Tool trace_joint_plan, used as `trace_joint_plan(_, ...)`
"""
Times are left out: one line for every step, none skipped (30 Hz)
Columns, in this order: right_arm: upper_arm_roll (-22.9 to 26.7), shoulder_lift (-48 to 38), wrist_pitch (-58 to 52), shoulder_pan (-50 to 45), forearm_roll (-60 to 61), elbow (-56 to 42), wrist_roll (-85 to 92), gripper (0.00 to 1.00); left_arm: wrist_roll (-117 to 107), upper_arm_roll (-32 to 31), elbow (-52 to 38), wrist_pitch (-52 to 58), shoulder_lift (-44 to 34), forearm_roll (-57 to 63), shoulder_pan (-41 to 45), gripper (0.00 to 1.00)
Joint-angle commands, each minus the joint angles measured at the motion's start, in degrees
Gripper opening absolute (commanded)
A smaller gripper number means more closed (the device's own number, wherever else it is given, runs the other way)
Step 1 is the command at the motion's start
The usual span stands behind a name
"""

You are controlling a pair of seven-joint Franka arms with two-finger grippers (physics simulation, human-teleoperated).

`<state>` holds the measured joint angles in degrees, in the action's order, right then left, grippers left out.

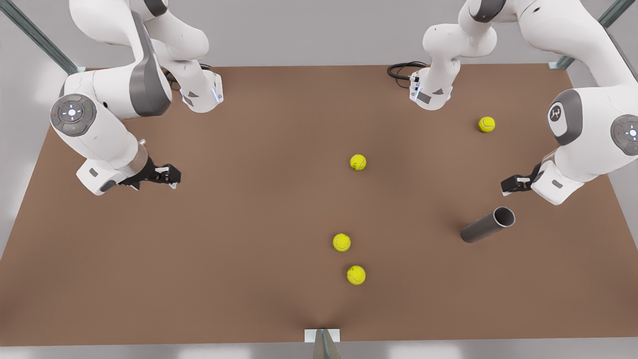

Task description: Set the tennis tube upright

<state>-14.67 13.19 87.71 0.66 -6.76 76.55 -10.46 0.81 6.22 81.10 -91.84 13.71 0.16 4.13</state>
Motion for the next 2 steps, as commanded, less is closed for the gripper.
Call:
trace_joint_plan(-0.01, -0.01, 0.00, -0.04, 0.00, 0.00, 0.00, 1.00, -0.02, -0.06, 0.02, 0.09, 0.00, 0.28, 0.00, 1.00)
trace_joint_plan(-0.01, -0.01, 0.00, -0.13, 0.00, 0.00, 0.00, 1.00, -0.02, -0.06, 0.02, 0.09, 0.00, 0.28, 0.00, 1.00)
